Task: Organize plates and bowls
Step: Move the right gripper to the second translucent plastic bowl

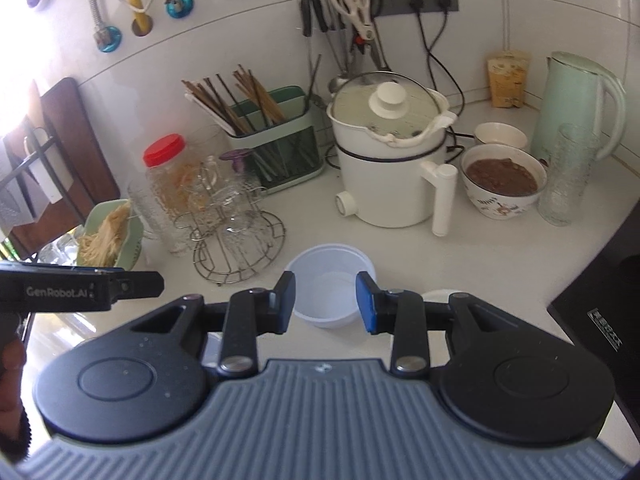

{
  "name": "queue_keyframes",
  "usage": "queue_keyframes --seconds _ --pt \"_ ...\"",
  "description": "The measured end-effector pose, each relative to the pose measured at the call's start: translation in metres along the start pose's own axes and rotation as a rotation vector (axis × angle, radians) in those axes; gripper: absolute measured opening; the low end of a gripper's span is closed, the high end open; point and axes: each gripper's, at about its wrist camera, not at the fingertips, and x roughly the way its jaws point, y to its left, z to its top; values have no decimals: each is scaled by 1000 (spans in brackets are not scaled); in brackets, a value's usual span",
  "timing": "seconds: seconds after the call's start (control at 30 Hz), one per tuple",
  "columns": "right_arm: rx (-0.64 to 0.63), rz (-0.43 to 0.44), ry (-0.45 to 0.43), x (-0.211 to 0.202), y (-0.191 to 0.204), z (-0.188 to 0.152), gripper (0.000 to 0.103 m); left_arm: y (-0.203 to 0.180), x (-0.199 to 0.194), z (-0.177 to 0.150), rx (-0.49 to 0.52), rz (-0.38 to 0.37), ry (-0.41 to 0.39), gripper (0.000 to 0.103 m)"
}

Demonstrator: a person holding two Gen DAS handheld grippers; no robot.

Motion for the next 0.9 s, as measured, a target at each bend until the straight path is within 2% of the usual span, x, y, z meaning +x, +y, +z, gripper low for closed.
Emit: queue_keyframes --seconds 0.47,0.9 --pt "45 -35 11 4 -21 -5 36 -18 21 5 22 -33 42 56" --pt "66 -20 45 35 -34 4 36 -21 56 20 16 -38 104 57"
